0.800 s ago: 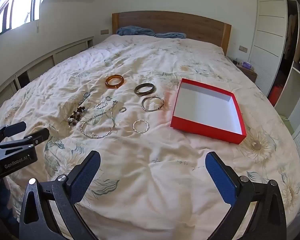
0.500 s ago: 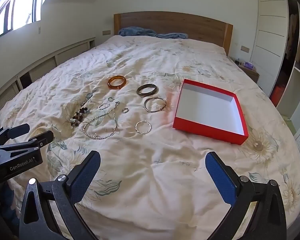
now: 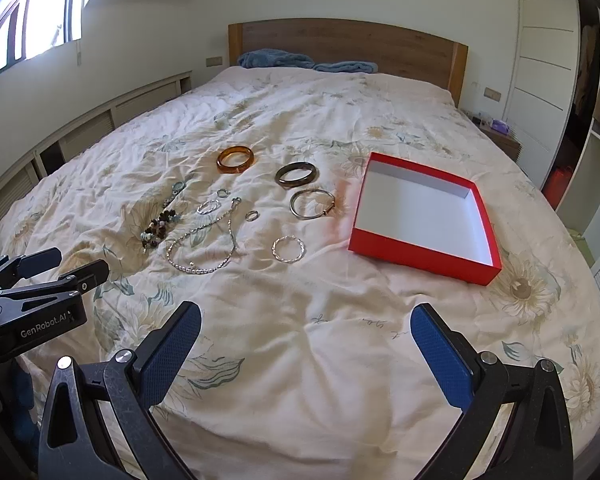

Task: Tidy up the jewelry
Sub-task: 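Move both tools toward the jewelry on the bed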

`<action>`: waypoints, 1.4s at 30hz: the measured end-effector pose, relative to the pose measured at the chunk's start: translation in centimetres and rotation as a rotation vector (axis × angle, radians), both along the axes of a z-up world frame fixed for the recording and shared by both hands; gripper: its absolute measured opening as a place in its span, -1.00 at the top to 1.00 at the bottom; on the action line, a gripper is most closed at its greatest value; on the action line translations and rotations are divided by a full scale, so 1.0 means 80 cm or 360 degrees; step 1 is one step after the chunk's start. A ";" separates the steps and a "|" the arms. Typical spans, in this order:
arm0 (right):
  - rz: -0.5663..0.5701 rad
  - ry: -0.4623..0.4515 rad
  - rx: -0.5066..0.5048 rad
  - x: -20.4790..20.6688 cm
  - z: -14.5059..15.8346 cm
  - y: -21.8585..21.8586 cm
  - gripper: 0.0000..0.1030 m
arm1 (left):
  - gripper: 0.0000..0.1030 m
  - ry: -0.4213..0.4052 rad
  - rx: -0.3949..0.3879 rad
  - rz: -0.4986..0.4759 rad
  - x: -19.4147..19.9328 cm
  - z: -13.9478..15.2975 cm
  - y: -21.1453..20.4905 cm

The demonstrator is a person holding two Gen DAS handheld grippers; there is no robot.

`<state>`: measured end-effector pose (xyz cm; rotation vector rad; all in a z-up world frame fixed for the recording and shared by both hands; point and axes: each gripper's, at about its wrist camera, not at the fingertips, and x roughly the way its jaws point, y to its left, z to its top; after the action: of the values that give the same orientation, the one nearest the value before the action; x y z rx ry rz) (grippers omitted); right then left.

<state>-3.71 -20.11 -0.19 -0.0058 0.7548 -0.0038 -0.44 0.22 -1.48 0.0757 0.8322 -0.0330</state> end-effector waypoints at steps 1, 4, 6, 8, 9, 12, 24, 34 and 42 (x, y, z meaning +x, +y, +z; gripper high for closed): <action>0.0000 0.0002 0.0000 0.000 -0.001 0.000 -1.00 | -0.42 0.0002 -0.0001 0.0000 0.001 -0.001 0.000; 0.0003 0.0011 0.0003 0.002 -0.003 0.001 -1.00 | -0.42 0.0027 -0.0011 0.0003 0.008 -0.003 0.000; 0.0004 0.0018 0.0004 0.004 -0.004 0.001 -1.00 | -0.42 0.0038 -0.0012 0.0001 0.009 -0.005 0.001; 0.0006 0.0022 0.0008 0.006 -0.006 0.002 -1.00 | -0.42 0.0049 -0.0015 0.0002 0.012 -0.006 0.002; 0.0007 0.0025 0.0010 0.006 -0.007 0.002 -1.00 | -0.42 0.0051 -0.0017 0.0005 0.013 -0.005 0.003; 0.0014 0.0035 0.0019 0.009 -0.009 0.003 -1.00 | -0.42 0.0053 -0.0012 0.0017 0.016 -0.004 0.006; 0.0045 0.0074 0.0026 0.018 -0.016 0.011 -0.99 | -0.42 0.0116 -0.0021 0.0037 0.029 -0.015 0.020; 0.0077 0.0092 0.0041 0.027 -0.022 0.015 -0.92 | -0.42 0.0167 -0.0049 0.0060 0.039 -0.025 0.030; 0.0100 0.0119 0.0049 0.036 -0.026 0.019 -0.87 | -0.42 0.0162 -0.0058 0.0069 0.045 -0.031 0.034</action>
<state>-0.85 -18.60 -2.26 -0.0002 0.8291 0.0680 3.17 2.97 -3.94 0.0219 0.9346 -0.0112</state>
